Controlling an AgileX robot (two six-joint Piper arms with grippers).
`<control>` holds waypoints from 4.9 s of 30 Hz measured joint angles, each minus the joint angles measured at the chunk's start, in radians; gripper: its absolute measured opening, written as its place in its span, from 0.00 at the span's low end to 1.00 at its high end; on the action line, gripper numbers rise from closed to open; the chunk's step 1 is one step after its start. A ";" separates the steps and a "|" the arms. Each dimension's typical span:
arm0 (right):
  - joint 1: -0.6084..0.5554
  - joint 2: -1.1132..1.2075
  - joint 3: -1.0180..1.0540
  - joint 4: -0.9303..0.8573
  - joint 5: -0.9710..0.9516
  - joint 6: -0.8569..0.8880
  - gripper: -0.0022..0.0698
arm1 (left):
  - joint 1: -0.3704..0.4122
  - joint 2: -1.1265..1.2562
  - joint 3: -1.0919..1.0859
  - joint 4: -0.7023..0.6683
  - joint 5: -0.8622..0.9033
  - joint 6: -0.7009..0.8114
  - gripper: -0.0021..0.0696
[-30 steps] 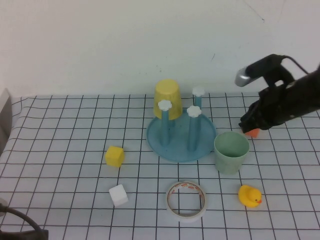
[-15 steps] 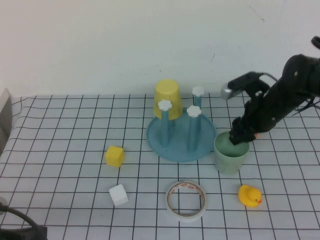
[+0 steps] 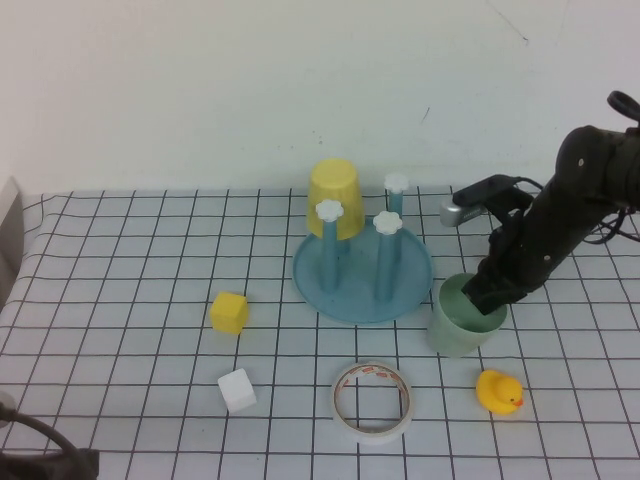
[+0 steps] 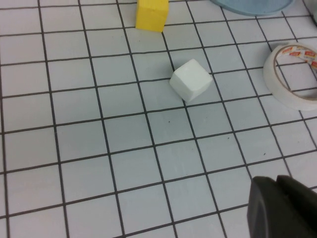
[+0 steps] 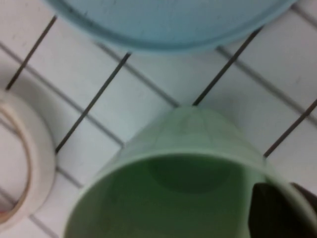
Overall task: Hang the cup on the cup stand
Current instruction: Pick up the cup from the table, then adjust the cup with two arms
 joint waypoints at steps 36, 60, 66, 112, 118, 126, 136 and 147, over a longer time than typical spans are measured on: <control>0.447 -0.708 0.334 0.213 -0.341 -0.108 0.05 | 0.000 0.000 -0.025 0.001 -0.533 0.017 0.03; 0.537 -0.724 0.519 0.403 -1.071 -0.128 0.05 | -0.222 0.000 -0.174 -0.008 -0.595 0.493 0.03; 0.537 -0.671 0.519 0.401 -1.185 0.169 0.05 | -0.222 0.001 -0.174 0.018 -0.644 0.670 0.03; 0.537 -0.548 0.994 -0.444 -1.925 1.047 0.05 | -0.232 0.115 -0.158 -1.049 -0.106 -0.122 0.96; 0.538 -0.544 0.914 -0.604 -1.916 0.998 0.05 | -0.232 0.234 -0.159 -1.057 -0.001 -0.137 0.97; 0.534 -0.522 0.879 -0.724 -1.882 0.980 0.05 | -0.232 0.289 -0.175 -1.075 0.058 -0.129 0.95; 0.528 -0.515 0.864 -0.687 -1.931 0.953 0.05 | -0.236 0.295 -0.261 -1.033 0.001 -0.025 0.95; 0.528 -0.519 0.858 -0.650 -1.955 0.932 0.05 | -0.239 0.300 -0.301 -1.035 -0.035 0.127 0.93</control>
